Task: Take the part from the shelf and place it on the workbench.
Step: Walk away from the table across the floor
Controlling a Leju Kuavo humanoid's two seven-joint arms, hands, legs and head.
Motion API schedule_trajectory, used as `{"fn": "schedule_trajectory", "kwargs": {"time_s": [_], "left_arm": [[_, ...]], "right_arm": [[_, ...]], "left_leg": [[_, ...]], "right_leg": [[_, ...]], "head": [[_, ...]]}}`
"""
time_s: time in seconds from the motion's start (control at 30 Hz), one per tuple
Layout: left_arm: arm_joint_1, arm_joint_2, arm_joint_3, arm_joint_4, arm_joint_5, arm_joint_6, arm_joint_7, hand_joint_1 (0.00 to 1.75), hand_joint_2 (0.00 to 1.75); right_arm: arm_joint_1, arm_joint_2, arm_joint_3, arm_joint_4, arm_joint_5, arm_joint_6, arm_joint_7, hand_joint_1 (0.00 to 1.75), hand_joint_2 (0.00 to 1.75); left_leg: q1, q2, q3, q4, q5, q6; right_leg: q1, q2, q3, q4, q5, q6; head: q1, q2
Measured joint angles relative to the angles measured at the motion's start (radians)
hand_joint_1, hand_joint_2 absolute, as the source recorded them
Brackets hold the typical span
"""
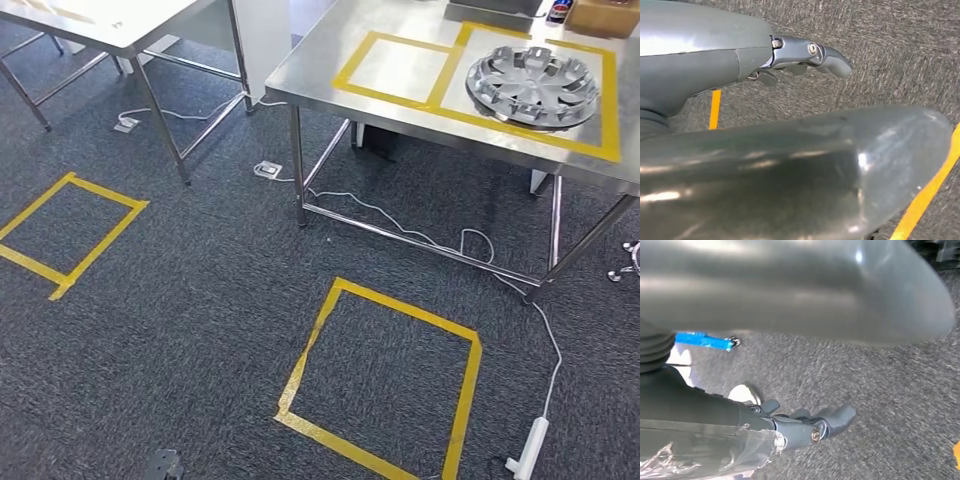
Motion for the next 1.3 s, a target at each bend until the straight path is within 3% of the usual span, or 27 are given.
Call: {"fn": "schedule_trajectory", "kwargs": {"time_s": [0.03,0.1,0.13,0.17,0.23,0.27,0.3,0.33,0.37,0.43,0.5,0.57,0.63,0.67,0.73,0.8,0.83,0.87,0.93,1.0,1.03,1.1,1.17,1.23,1.3], "left_arm": [[-0.001,0.0,-0.001,0.0,-0.004,0.001,-0.009,0.0,0.0],[-0.001,0.0,-0.002,0.0,-0.011,0.009,-0.03,0.0,0.0],[0.001,0.0,-0.002,0.0,-0.014,0.016,-0.037,0.0,0.0],[0.002,0.0,-0.003,0.0,-0.018,0.022,-0.04,0.0,0.0],[0.002,0.0,-0.004,0.0,-0.022,0.035,-0.033,0.0,0.0],[0.001,0.0,-0.005,0.0,-0.023,0.041,-0.027,0.0,0.0],[0.001,0.0,-0.005,0.0,-0.022,0.046,-0.021,0.0,0.0],[0.002,-0.001,-0.005,0.0,-0.021,0.05,-0.016,0.0,0.0],[0.002,-0.001,-0.005,0.0,-0.02,0.053,-0.014,0.0,0.0],[0.002,-0.001,-0.005,0.0,-0.02,0.055,-0.012,0.0,0.0],[0.002,-0.002,-0.005,0.0,-0.02,0.055,-0.011,0.0,0.0],[0.0,-0.003,-0.005,0.0,-0.019,0.055,-0.009,0.0,0.0],[-0.001,-0.004,-0.005,0.0,-0.012,0.05,-0.013,0.0,0.0],[-0.001,-0.004,-0.004,0.0,-0.002,0.043,-0.017,0.0,0.0],[0.003,-0.006,0.001,0.0,0.02,0.029,-0.024,0.0,0.0],[0.008,-0.008,0.009,0.0,0.032,0.03,-0.023,0.0,0.0],[0.009,-0.01,0.013,0.0,0.033,0.033,-0.022,0.0,0.0],[0.009,-0.012,0.016,0.0,0.034,0.035,-0.021,0.0,0.0],[0.009,-0.014,0.02,0.0,0.034,0.036,-0.02,0.0,0.0],[0.009,-0.013,0.024,0.0,0.038,0.035,-0.022,0.0,0.0],[0.009,-0.011,0.026,0.0,0.042,0.032,-0.024,0.0,0.0],[0.007,-0.01,0.031,0.0,0.052,0.013,-0.03,0.0,0.0],[0.006,-0.008,0.039,0.0,0.061,-0.011,-0.032,0.0,0.0],[0.008,-0.007,0.046,0.0,0.065,-0.019,-0.033,0.0,0.0],[0.011,-0.006,0.052,0.0,0.068,-0.019,-0.033,0.0,0.0]], "right_arm": [[0.0,0.0,-0.006,0.0,-0.003,0.0,0.001,0.0,0.0],[0.004,0.001,-0.016,0.0,0.005,-0.016,-0.01,0.0,0.0],[0.006,0.001,-0.018,0.0,0.017,-0.029,-0.019,0.0,0.0],[0.006,0.001,-0.019,0.0,0.03,-0.042,-0.031,0.0,0.0],[0.005,0.002,-0.02,0.0,0.052,-0.057,-0.049,0.0,0.0],[0.005,0.002,-0.02,0.0,0.056,-0.06,-0.055,0.0,0.0],[0.006,0.002,-0.02,0.0,0.058,-0.061,-0.058,0.0,0.0],[0.007,0.002,-0.02,0.0,0.058,-0.061,-0.06,0.0,0.0],[0.007,0.002,-0.02,0.0,0.058,-0.061,-0.06,0.0,0.0],[0.006,0.003,-0.02,0.0,0.059,-0.061,-0.061,0.0,0.0],[0.003,0.004,-0.02,0.0,0.059,-0.061,-0.062,0.0,0.0],[0.004,0.004,-0.02,0.0,0.059,-0.061,-0.063,0.0,0.0],[0.009,0.004,-0.02,0.0,0.063,-0.08,-0.071,0.0,0.0],[0.011,0.004,-0.02,0.0,0.068,-0.116,-0.089,0.0,0.0],[0.01,0.006,-0.022,0.0,0.068,-0.233,-0.158,0.0,0.0],[0.007,0.007,-0.034,0.0,0.054,-0.335,-0.23,0.0,0.0],[0.008,0.007,-0.043,0.0,0.048,-0.359,-0.249,0.0,0.0],[0.009,0.007,-0.051,0.0,0.045,-0.37,-0.258,0.0,0.0],[0.009,0.006,-0.063,0.0,0.044,-0.368,-0.258,0.0,0.0],[0.005,0.008,-0.067,0.0,0.051,-0.358,-0.249,0.0,0.0],[0.004,0.01,-0.068,0.0,0.059,-0.354,-0.242,0.0,0.0],[0.008,0.015,-0.068,0.0,0.079,-0.358,-0.231,0.0,0.0],[0.009,0.022,-0.067,0.0,0.099,-0.384,-0.231,0.0,0.0],[0.004,0.031,-0.066,0.0,0.113,-0.405,-0.233,0.0,0.0],[0.0,0.038,-0.064,0.0,0.122,-0.407,-0.234,0.0,0.0]], "left_leg": [[0.0,0.001,-0.003,-0.002,0.007,-0.005],[0.004,0.002,-0.007,-0.001,0.01,-0.017],[0.005,0.002,-0.014,0.012,-0.009,-0.023],[0.006,0.001,-0.026,0.046,-0.046,-0.028],[0.007,0.001,-0.068,0.169,-0.142,-0.036],[0.007,0.001,-0.086,0.232,-0.173,-0.038],[0.008,0.0,-0.093,0.273,-0.184,-0.04],[0.008,0.0,-0.081,0.277,-0.174,-0.04],[0.009,-0.003,-0.05,0.241,-0.151,-0.04],[0.014,-0.035,0.045,0.107,-0.103,-0.038],[0.019,-0.071,0.103,0.014,-0.092,-0.033],[0.019,-0.067,0.105,-0.003,-0.098,-0.021],[0.019,-0.045,0.101,-0.006,-0.097,-0.006],[0.019,-0.032,0.1,-0.008,-0.094,0.001],[0.017,-0.005,0.097,-0.009,-0.092,0.008],[0.014,0.025,0.094,-0.009,-0.091,0.01],[0.014,0.038,0.094,-0.008,-0.091,0.01],[0.014,0.049,0.095,-0.008,-0.09,0.01],[0.012,0.069,0.097,-0.008,-0.09,0.006],[0.006,0.087,0.098,-0.006,-0.09,-0.003],[0.004,0.096,0.097,-0.005,-0.088,-0.009],[0.005,0.108,0.096,-0.005,-0.088,-0.02],[0.008,0.077,0.083,0.026,-0.116,-0.032],[0.01,0.028,0.034,0.134,-0.182,-0.038],[0.01,0.009,-0.025,0.259,-0.231,-0.039]], "right_leg": [[0.002,0.001,0.006,-0.021,-0.006,-0.003],[0.002,0.002,-0.008,-0.023,0.006,-0.017],[0.001,0.004,-0.014,-0.024,0.015,-0.025],[0.0,0.006,-0.022,-0.025,0.025,-0.031],[-0.001,0.015,-0.039,-0.024,0.043,-0.038],[-0.001,0.02,-0.048,-0.023,0.052,-0.038],[-0.001,0.027,-0.057,-0.022,0.059,-0.037],[-0.002,0.035,-0.066,-0.021,0.066,-0.035],[-0.003,0.044,-0.073,-0.02,0.072,-0.032],[-0.004,0.064,-0.086,-0.016,0.079,-0.025],[-0.004,0.084,-0.099,-0.009,0.086,-0.014],[-0.006,0.103,-0.112,-0.005,0.094,0.0],[-0.007,0.089,-0.13,0.015,0.083,0.01],[-0.006,0.069,-0.148,0.048,0.061,0.014],[-0.006,0.025,-0.205,0.176,-0.006,0.023],[-0.008,0.012,-0.25,0.288,-0.047,0.028],[-0.008,0.009,-0.248,0.295,-0.043,0.03],[-0.008,0.005,-0.225,0.262,-0.02,0.03],[-0.006,-0.028,-0.144,0.121,0.038,0.028],[-0.001,-0.059,-0.091,0.02,0.067,0.014],[0.002,-0.063,-0.087,0.005,0.067,0.006],[0.003,-0.04,-0.097,0.006,0.073,-0.012],[-0.001,-0.02,-0.102,0.004,0.08,-0.026],[-0.003,0.003,-0.108,0.003,0.088,-0.038],[-0.002,0.03,-0.115,0.003,0.093,-0.042]], "head": [[0.001,0.0],[0.006,0.0],[0.004,0.0],[0.003,0.0],[-0.001,0.0],[-0.002,0.0],[-0.002,0.0],[-0.002,0.0],[-0.002,0.0],[-0.002,0.0],[-0.002,0.0],[-0.001,0.0],[0.002,0.0],[0.005,0.0],[0.012,0.0],[0.013,0.0],[0.013,0.0],[0.013,0.0],[0.013,0.0],[0.012,0.0],[0.011,0.0],[0.01,0.0],[0.009,0.0],[0.007,0.0],[0.006,0.0]]}}
